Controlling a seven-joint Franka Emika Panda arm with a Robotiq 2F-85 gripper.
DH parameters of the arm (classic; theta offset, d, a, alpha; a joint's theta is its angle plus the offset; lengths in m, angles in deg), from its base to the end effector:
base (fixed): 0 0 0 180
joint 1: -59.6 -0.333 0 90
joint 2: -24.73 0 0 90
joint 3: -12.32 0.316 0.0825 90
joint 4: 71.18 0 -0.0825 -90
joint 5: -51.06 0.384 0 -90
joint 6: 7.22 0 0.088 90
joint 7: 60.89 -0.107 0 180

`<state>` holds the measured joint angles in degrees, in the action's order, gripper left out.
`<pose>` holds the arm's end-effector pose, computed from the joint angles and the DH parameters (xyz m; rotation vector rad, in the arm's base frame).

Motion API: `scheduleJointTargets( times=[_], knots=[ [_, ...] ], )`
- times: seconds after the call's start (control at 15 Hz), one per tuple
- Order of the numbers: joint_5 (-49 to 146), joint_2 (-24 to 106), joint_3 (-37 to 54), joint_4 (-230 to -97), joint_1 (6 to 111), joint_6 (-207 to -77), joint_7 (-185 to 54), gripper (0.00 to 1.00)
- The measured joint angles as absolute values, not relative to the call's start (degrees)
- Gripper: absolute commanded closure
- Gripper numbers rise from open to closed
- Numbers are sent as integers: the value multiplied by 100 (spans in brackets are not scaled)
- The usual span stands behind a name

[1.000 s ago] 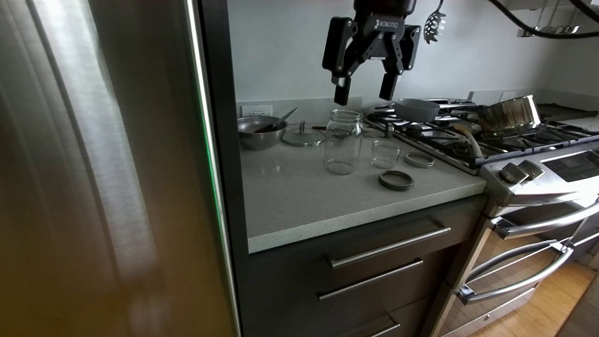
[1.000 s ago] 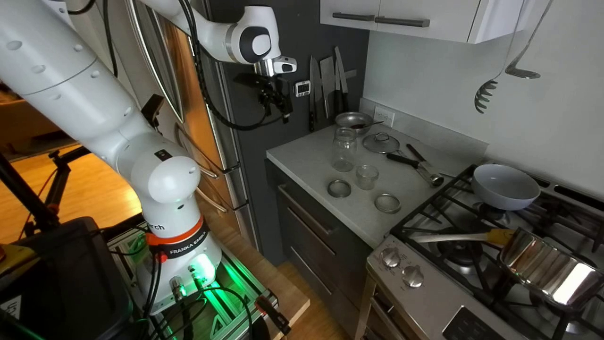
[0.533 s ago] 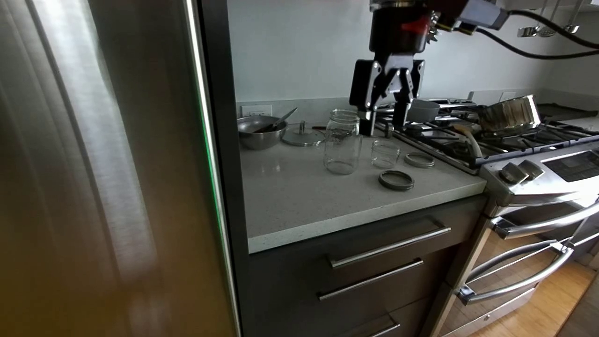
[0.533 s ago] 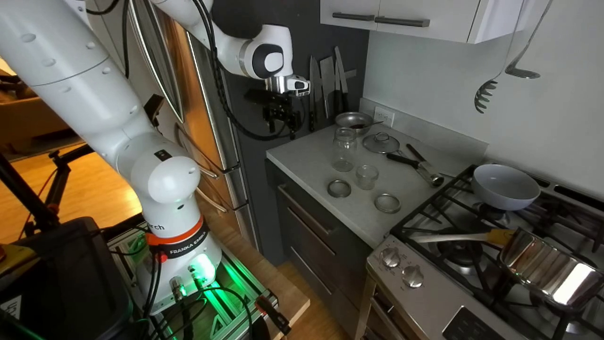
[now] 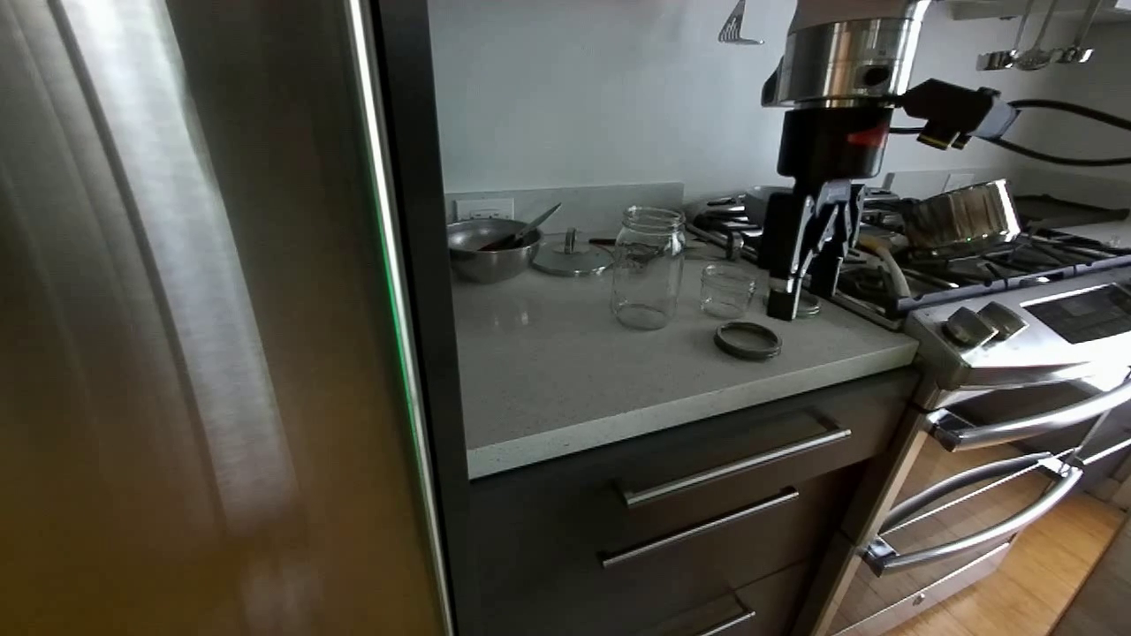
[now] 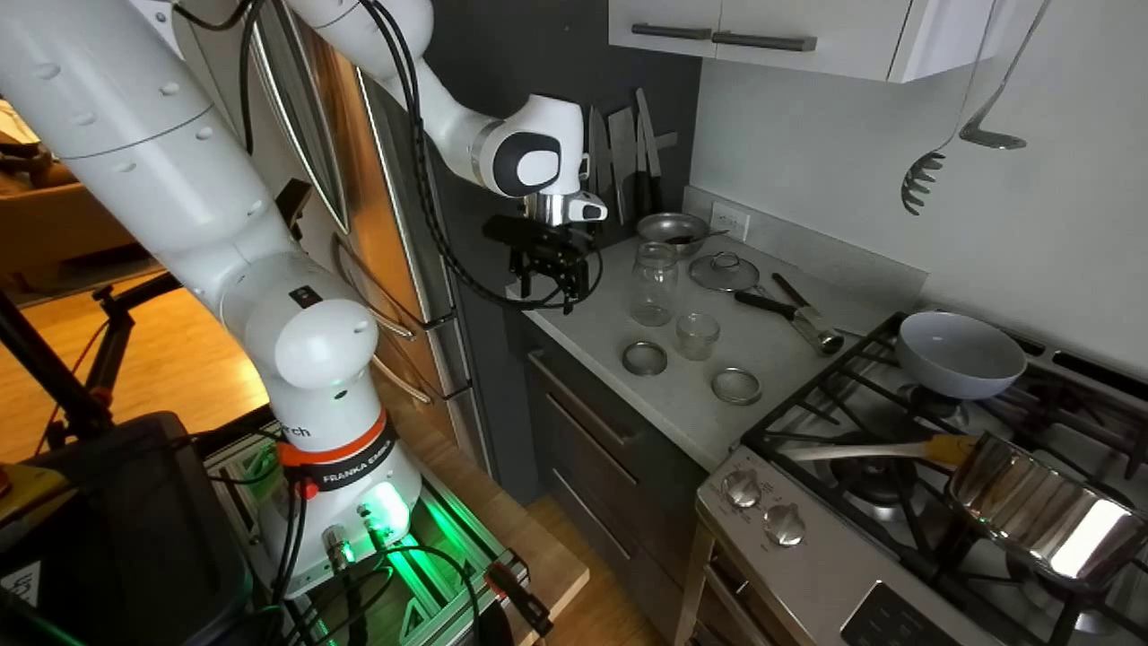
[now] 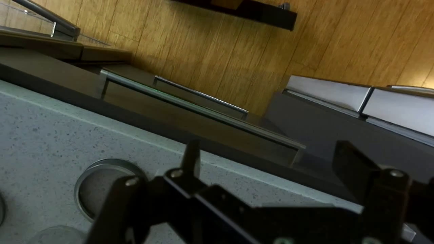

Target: Put the cap on the jar

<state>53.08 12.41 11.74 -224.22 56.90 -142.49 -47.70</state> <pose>0.3973 0.0153 0.2994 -3.0809 -0.3736 0.1432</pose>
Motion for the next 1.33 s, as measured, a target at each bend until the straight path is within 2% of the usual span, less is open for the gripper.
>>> scheduleJointTargets(
  times=[0.4,1.0,1.33],
  knots=[
    [5256,1262,1184,-22384,5708,-14249,-4755,0],
    [4293,1621,563,-22348,6674,-14310,-4924,0],
    [4244,1847,430,-22296,6804,-14596,-4897,0]
  ],
)
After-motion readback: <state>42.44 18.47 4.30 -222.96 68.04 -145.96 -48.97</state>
